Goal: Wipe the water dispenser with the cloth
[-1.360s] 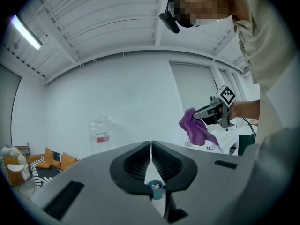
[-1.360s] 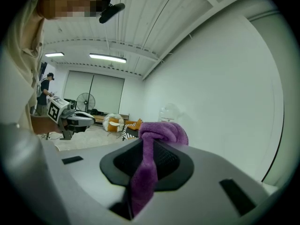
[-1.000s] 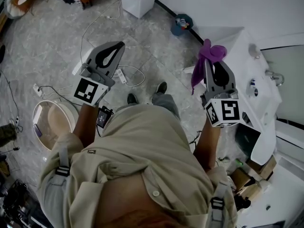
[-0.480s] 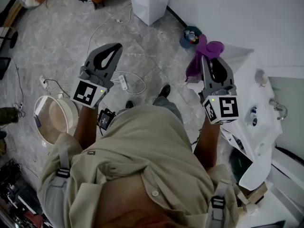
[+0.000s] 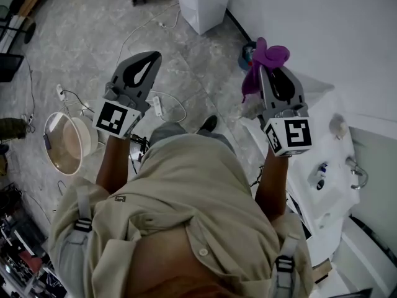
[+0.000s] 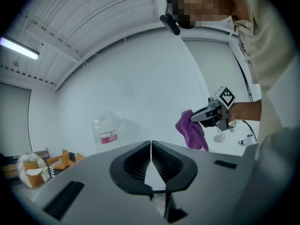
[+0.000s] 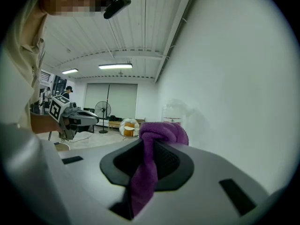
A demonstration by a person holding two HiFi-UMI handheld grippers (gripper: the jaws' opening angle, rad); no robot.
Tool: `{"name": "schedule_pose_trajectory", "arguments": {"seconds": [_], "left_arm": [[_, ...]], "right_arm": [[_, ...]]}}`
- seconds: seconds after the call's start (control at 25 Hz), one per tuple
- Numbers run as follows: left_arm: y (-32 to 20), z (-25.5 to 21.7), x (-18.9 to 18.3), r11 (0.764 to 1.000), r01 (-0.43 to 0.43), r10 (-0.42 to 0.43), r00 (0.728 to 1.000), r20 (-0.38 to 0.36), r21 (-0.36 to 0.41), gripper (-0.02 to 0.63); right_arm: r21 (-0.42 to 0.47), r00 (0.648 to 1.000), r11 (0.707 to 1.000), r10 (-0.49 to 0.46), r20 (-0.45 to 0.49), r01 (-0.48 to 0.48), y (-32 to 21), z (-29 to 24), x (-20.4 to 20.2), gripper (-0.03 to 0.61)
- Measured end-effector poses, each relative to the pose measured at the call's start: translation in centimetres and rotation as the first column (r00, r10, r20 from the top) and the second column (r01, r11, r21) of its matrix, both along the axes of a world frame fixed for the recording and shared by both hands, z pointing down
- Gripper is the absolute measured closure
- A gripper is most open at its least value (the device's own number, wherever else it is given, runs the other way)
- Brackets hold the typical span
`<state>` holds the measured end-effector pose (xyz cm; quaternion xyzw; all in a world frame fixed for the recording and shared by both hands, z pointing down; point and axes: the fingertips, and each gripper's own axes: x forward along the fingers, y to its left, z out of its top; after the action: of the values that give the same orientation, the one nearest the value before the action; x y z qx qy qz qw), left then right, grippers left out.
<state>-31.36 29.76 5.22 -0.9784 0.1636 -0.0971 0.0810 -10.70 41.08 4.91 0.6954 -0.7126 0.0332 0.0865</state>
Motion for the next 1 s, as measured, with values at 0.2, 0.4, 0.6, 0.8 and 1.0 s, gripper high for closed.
{"name": "schedule_pose_trajectory", "arguments": {"seconds": [0.2,0.4,0.6,0.8,1.0], "left_arm": [[0.1,0.0,3.4,1.000,-0.010,0.009,1.000,0.013,0.004,0.592],[-1.3,0.3,5.9,1.000,-0.031,0.031,0.999,0.026,-0.003,0.592],[-4.1,1.4,9.5,0.996,-0.084,0.085,0.996,0.020,-0.032,0.592],[-8.4,1.6,13.5,0.988,-0.148,0.148,0.989,0.002,-0.040,0.591],[-14.9,1.8,15.7,0.983,-0.178,0.176,0.984,-0.029,-0.052,0.592]], "right_arm": [[-0.005,1.000,1.000,-0.006,0.021,0.006,-0.2,0.9,2.6,0.507],[-0.030,0.999,0.999,0.018,0.042,-0.016,-0.7,2.0,4.7,0.508],[-0.048,0.996,0.996,0.072,0.048,-0.069,-2.4,2.8,7.0,0.507],[-0.060,0.991,0.991,0.121,0.051,-0.118,-5.7,3.2,9.4,0.508],[-0.086,0.989,0.987,0.142,0.038,-0.138,-11.6,3.7,10.7,0.508]]}}
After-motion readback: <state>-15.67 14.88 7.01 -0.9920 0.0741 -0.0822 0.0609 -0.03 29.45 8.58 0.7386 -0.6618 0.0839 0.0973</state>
